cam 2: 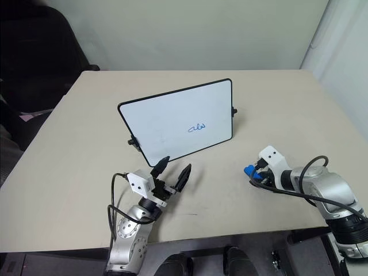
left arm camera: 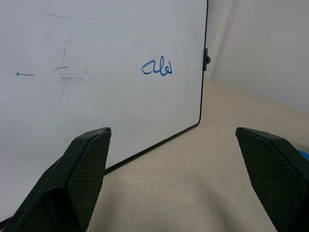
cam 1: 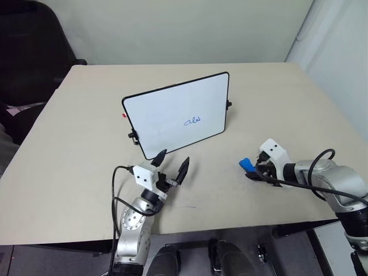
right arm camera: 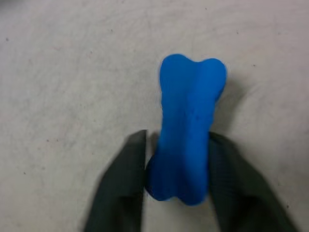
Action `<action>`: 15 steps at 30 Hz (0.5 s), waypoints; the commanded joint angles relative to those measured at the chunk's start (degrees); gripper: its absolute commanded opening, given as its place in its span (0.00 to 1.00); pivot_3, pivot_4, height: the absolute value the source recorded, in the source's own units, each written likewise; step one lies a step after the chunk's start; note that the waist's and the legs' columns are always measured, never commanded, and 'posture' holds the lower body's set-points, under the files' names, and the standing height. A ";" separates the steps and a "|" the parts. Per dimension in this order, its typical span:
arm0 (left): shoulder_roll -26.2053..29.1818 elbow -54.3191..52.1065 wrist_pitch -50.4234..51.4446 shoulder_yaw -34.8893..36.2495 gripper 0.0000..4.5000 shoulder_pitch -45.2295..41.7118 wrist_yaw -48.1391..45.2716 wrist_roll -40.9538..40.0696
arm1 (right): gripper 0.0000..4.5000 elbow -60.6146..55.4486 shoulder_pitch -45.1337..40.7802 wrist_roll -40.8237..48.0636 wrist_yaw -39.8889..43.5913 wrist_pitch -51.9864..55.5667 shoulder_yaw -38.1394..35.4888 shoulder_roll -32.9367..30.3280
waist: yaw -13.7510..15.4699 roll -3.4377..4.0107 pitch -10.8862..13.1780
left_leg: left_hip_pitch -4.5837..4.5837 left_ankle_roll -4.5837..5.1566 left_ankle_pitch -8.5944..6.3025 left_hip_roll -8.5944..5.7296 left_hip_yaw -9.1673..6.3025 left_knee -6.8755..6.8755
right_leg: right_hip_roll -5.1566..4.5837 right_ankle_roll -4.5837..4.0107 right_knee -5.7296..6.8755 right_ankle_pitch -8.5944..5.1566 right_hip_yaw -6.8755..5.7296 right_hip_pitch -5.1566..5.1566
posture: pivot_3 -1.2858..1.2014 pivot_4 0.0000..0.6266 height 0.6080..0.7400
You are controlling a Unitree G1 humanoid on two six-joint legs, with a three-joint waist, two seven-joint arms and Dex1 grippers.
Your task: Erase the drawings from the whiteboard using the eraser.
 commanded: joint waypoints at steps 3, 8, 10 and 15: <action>-0.22 -2.50 -0.67 -0.55 1.00 0.26 -0.12 -0.60 | 0.09 -3.03 0.73 0.16 2.64 -1.04 -0.05 -1.91 | 0.00 0.00 0.00 | 0.00 0.01 -0.01 0.00 0.01 0.01 | 0.00 0.00 0.00 0.00 0.00 0.01 | 0.52 0.24 1.00; -0.37 -2.39 -0.31 -0.67 1.00 0.14 -0.34 -0.99 | 0.06 -3.93 0.71 0.06 3.13 -1.75 -0.53 -1.88 | 0.00 0.00 0.00 | 0.00 0.01 0.00 0.00 0.03 0.04 | 0.01 0.00 0.01 0.00 0.00 0.02 | 0.52 0.24 1.00; -0.27 -2.24 -0.32 -0.58 1.00 0.04 -0.49 -1.14 | 0.06 -4.04 0.30 0.22 2.16 -2.80 -1.62 -0.13 | 0.00 0.00 0.00 | 0.00 0.01 0.00 -0.01 0.02 0.03 | 0.01 0.00 0.01 0.00 0.00 0.01 | 0.52 0.24 1.00; 0.38 -1.83 -0.27 0.18 1.00 -0.38 -0.64 -1.54 | 0.06 -6.04 -2.11 3.23 0.42 -6.28 -5.68 7.73 | -0.02 0.00 0.00 | 0.04 0.01 0.00 0.02 0.03 0.04 | 0.03 0.00 0.03 0.00 0.00 0.01 | 0.52 0.24 1.00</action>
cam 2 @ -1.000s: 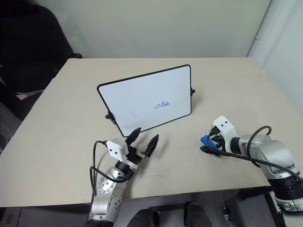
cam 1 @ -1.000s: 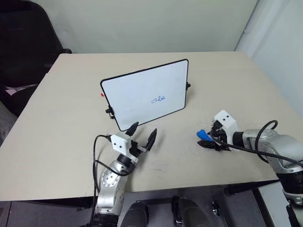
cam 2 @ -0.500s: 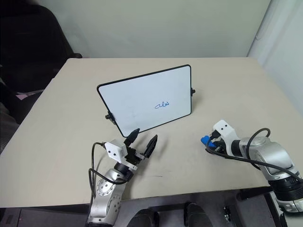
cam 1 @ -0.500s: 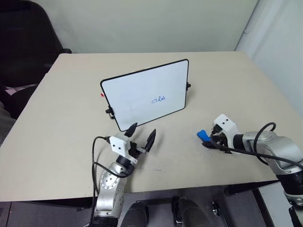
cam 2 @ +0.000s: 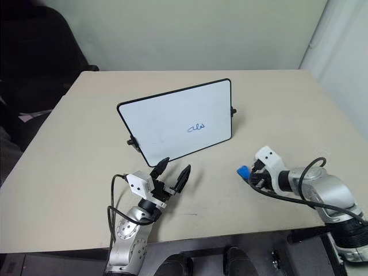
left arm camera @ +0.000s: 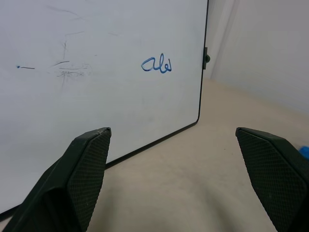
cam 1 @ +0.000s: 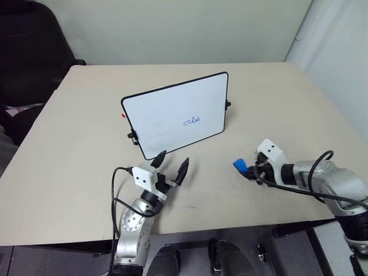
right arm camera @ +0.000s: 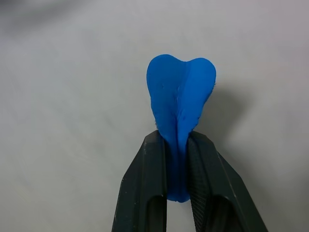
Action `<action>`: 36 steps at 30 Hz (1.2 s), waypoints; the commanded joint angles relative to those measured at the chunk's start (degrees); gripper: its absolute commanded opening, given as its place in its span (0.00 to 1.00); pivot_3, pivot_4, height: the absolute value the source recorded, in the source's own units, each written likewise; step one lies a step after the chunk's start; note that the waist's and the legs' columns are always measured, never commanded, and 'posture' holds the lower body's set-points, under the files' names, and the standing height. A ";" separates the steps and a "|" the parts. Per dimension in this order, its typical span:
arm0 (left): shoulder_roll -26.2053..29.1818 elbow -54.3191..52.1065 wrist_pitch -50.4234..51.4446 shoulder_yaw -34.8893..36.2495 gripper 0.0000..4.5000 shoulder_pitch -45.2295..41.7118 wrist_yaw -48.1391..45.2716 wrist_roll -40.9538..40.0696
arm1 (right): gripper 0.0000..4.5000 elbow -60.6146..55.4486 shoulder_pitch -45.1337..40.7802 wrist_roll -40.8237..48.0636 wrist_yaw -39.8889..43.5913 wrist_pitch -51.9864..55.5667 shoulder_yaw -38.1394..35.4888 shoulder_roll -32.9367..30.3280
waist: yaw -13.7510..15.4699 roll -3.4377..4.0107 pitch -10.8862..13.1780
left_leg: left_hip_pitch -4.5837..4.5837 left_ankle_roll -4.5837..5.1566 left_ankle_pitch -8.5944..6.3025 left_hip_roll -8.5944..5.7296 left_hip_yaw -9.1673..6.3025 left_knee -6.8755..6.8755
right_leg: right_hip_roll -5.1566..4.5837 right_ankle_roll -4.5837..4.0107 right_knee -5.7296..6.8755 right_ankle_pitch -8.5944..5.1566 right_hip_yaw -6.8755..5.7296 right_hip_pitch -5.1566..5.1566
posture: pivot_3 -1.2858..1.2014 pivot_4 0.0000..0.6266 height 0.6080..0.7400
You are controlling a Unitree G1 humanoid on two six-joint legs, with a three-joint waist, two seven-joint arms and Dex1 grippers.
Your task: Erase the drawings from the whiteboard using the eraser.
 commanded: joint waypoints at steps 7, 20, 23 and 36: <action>1.60 -1.46 0.13 0.92 1.00 -1.36 -0.84 -1.46 | 0.06 6.57 -10.97 -2.81 -10.86 -8.99 -1.93 18.01 | -0.12 0.00 0.00 | 0.06 0.00 0.00 0.05 -0.04 0.05 | -0.01 -0.15 0.11 0.12 0.00 -0.03 | 0.52 0.24 1.00; 2.69 -2.37 0.46 1.28 1.00 -0.75 -0.92 -1.67 | 0.06 22.17 -18.43 -11.72 -23.38 -20.52 -1.25 34.69 | -0.08 0.01 0.00 | -0.05 -0.05 -0.14 0.07 -0.05 -0.03 | -0.12 -0.86 0.27 0.48 -0.03 -0.37 | 0.52 0.24 1.00; 2.80 -2.95 0.65 1.16 1.00 -0.42 -0.81 -1.63 | 0.06 24.08 -18.83 -13.33 -25.08 -22.25 -1.20 36.40 | -0.05 0.01 0.00 | -0.09 -0.10 -0.27 0.07 -0.05 -0.03 | -0.14 -0.90 0.29 0.46 -0.05 -0.43 | 0.52 0.24 1.00; 2.63 -4.27 1.46 0.87 1.00 0.31 -0.25 -1.43 | 0.06 31.47 -22.80 -16.04 -28.42 -22.70 -1.64 40.40 | -0.41 0.01 0.00 | -0.08 -0.21 -0.30 0.10 0.00 0.04 | -0.15 -1.04 0.57 0.51 -0.04 -0.61 | 0.52 0.24 1.00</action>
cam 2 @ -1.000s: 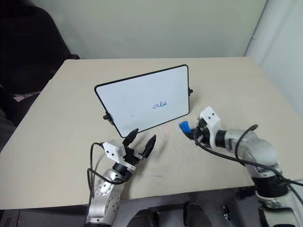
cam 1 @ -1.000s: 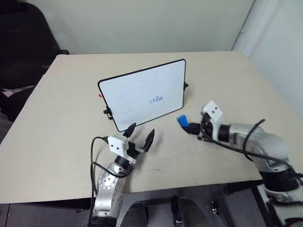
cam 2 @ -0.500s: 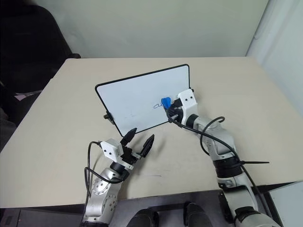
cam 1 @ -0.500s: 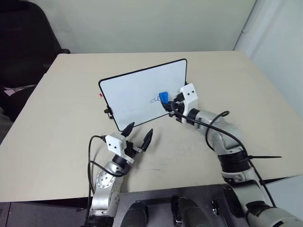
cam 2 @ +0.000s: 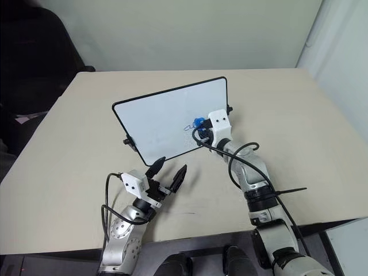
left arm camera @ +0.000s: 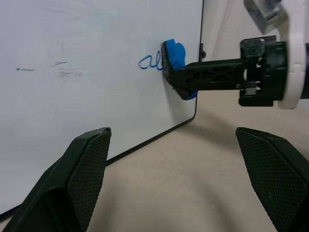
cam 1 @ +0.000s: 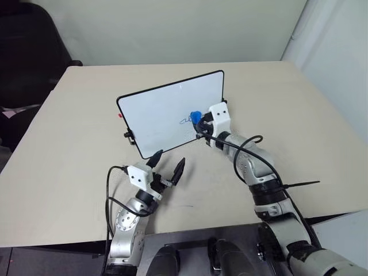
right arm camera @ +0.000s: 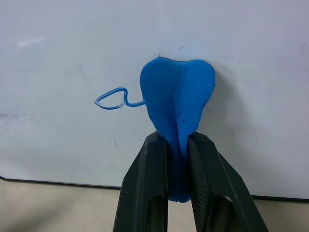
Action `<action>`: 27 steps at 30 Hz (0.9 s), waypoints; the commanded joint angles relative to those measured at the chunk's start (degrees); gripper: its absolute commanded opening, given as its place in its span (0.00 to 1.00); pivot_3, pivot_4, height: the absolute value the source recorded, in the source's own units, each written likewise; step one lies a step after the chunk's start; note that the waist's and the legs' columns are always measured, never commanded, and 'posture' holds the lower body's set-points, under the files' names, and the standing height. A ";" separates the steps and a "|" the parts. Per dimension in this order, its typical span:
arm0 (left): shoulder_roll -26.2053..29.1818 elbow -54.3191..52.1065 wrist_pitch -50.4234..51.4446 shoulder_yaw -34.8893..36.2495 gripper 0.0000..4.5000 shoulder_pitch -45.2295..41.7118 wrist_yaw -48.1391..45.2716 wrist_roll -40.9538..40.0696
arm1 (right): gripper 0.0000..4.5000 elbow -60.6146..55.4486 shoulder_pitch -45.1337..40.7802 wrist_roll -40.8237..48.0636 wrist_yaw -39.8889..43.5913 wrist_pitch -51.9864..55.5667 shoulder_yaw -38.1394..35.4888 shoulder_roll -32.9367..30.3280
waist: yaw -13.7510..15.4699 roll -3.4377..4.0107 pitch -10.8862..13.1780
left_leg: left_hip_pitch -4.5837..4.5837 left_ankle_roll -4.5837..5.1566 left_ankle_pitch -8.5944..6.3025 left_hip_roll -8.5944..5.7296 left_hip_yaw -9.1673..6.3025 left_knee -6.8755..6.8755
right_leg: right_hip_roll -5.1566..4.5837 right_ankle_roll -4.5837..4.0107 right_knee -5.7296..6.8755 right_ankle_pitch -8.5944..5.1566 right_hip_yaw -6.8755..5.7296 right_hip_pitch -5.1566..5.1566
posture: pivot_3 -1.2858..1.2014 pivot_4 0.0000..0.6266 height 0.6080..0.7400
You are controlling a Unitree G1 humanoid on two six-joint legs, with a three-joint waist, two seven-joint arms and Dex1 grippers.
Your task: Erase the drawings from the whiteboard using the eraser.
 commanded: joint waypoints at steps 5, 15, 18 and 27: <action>-0.12 -2.89 -0.30 -0.26 1.00 0.48 0.60 0.03 | 0.06 3.51 -3.59 -1.68 -2.88 -1.52 -1.68 0.96 | -0.12 0.00 0.00 | 0.01 -0.04 0.09 0.03 -0.01 0.00 | 0.01 0.06 0.02 -0.01 0.00 -0.02 | 0.52 0.24 1.00; -0.41 -3.22 -0.37 -0.72 1.00 0.86 0.90 0.00 | 0.06 2.47 -4.88 -2.19 -1.08 -1.31 1.28 2.27 | -0.32 0.00 0.00 | 0.01 -0.10 0.24 0.04 -0.03 -0.02 | 0.01 0.24 0.04 -0.06 0.00 -0.06 | 0.52 0.24 1.00; -0.51 -3.41 -0.31 -0.99 1.00 0.98 0.93 0.05 | 0.06 1.19 -4.98 -3.22 0.74 -1.70 4.06 2.62 | -0.71 0.00 0.00 | -0.04 -0.11 0.23 0.05 -0.03 -0.07 | 0.03 0.24 0.03 -0.06 0.00 -0.16 | 0.52 0.24 1.00; -0.91 -3.92 -0.38 -1.32 1.00 1.61 1.02 0.03 | 0.06 2.58 -5.96 -6.55 4.86 -3.86 10.89 5.55 | -1.59 0.00 0.00 | -0.33 -0.22 0.17 0.14 -0.03 -0.16 | 0.11 -0.24 0.04 0.19 0.01 -0.58 | 0.52 0.24 1.00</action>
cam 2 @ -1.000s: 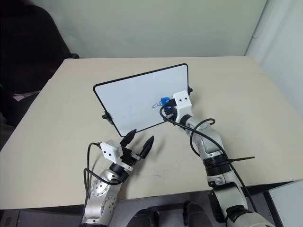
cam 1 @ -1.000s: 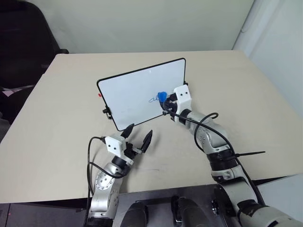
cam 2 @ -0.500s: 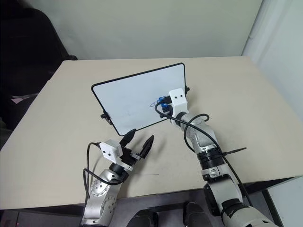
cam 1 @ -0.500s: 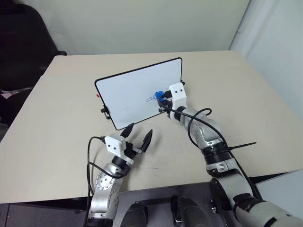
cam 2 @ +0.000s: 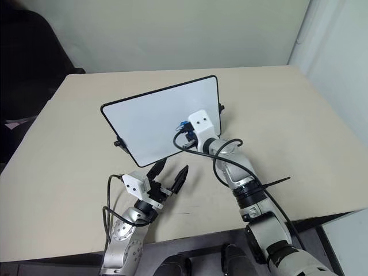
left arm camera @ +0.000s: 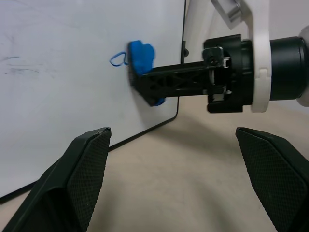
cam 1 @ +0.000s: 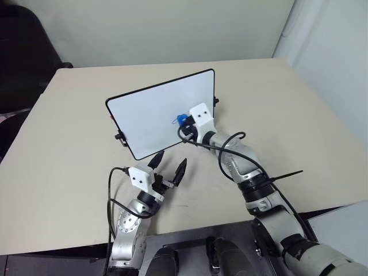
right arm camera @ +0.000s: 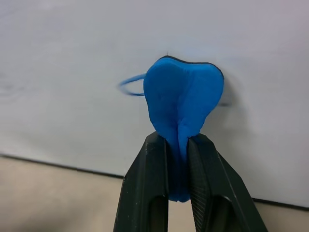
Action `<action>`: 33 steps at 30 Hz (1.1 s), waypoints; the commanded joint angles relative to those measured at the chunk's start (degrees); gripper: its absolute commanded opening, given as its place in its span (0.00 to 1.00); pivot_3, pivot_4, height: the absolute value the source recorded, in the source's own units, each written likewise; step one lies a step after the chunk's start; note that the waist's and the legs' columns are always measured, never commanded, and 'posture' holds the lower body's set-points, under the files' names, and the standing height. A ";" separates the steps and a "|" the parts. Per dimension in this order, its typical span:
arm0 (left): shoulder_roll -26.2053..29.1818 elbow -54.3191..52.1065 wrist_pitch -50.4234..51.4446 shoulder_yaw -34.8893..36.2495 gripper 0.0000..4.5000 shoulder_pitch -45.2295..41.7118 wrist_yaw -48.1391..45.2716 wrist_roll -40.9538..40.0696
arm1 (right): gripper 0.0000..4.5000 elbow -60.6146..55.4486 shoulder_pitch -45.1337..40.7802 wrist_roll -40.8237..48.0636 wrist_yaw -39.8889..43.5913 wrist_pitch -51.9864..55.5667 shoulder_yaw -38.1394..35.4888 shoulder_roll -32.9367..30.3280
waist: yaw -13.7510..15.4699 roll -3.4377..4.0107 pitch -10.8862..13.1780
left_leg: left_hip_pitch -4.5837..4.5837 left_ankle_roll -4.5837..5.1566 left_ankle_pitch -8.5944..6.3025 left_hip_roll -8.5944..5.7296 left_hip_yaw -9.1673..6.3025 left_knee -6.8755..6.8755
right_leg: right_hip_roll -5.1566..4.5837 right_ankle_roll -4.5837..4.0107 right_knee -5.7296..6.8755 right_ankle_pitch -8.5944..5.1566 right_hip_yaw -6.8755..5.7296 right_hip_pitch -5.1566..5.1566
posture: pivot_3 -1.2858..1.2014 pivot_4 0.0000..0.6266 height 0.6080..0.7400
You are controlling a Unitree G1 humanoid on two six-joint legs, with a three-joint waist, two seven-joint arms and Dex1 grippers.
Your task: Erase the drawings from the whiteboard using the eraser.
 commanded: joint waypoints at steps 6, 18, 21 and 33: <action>-0.13 -3.42 -0.53 -0.28 1.00 1.02 0.36 0.02 | 0.06 0.48 -3.87 -1.85 3.28 -3.85 3.06 3.76 | -0.02 0.00 0.00 | -0.11 -0.05 0.03 0.03 0.00 0.02 | 0.02 -0.16 0.01 0.10 0.00 -0.12 | 0.52 0.24 1.00; 0.07 -2.77 -0.48 0.29 1.00 0.69 0.03 -0.41 | 0.06 11.15 -6.01 -3.53 -4.09 -7.70 -4.63 1.52 | 0.26 0.00 0.00 | -0.10 -0.17 0.62 0.05 -0.08 0.05 | 0.01 0.10 0.06 0.16 0.00 -0.04 | 0.52 0.24 1.00; 0.07 -2.41 -0.54 0.37 1.00 0.34 -0.02 -0.28 | 0.06 13.10 -6.27 -3.21 -5.74 -8.38 -6.88 -0.01 | 0.48 -0.01 0.00 | -0.11 -0.23 0.74 0.04 -0.10 0.06 | 0.00 0.02 -0.02 0.21 0.00 0.02 | 0.52 0.24 1.00; -0.01 -0.71 -0.68 0.58 1.00 -1.09 -0.43 -0.42 | 0.06 16.85 -6.89 -2.47 -6.90 -9.35 -10.69 -2.43 | 0.54 -0.01 0.00 | -0.20 -0.41 0.73 0.02 -0.08 0.04 | -0.03 0.38 -0.23 0.60 0.01 -0.15 | 0.52 0.24 1.00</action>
